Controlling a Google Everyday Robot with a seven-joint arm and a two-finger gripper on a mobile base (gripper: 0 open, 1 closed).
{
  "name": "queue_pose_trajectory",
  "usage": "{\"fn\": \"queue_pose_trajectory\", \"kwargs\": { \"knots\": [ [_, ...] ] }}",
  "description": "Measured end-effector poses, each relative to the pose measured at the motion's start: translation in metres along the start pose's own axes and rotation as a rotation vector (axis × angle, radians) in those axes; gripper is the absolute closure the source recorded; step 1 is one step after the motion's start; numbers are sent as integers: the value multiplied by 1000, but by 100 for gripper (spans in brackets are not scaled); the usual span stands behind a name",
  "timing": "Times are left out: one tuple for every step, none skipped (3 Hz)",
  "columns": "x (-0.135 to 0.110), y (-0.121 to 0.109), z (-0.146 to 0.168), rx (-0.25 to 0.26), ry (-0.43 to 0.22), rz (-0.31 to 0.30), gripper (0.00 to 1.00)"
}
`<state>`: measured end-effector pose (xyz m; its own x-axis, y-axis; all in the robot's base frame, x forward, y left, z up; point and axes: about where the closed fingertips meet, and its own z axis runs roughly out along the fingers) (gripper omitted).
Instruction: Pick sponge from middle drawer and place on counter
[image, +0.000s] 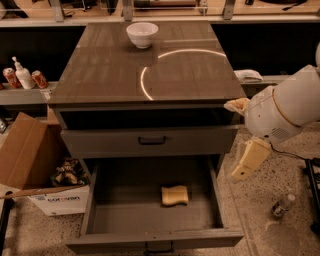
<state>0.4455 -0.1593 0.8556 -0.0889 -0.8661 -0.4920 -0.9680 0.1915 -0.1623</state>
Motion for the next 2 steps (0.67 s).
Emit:
{"fn": "queue_pose_trajectory", "kwargs": {
  "knots": [
    [0,0,0,-1,2,0,0],
    [19,4,23,-42,-20,29,0]
  ]
}}
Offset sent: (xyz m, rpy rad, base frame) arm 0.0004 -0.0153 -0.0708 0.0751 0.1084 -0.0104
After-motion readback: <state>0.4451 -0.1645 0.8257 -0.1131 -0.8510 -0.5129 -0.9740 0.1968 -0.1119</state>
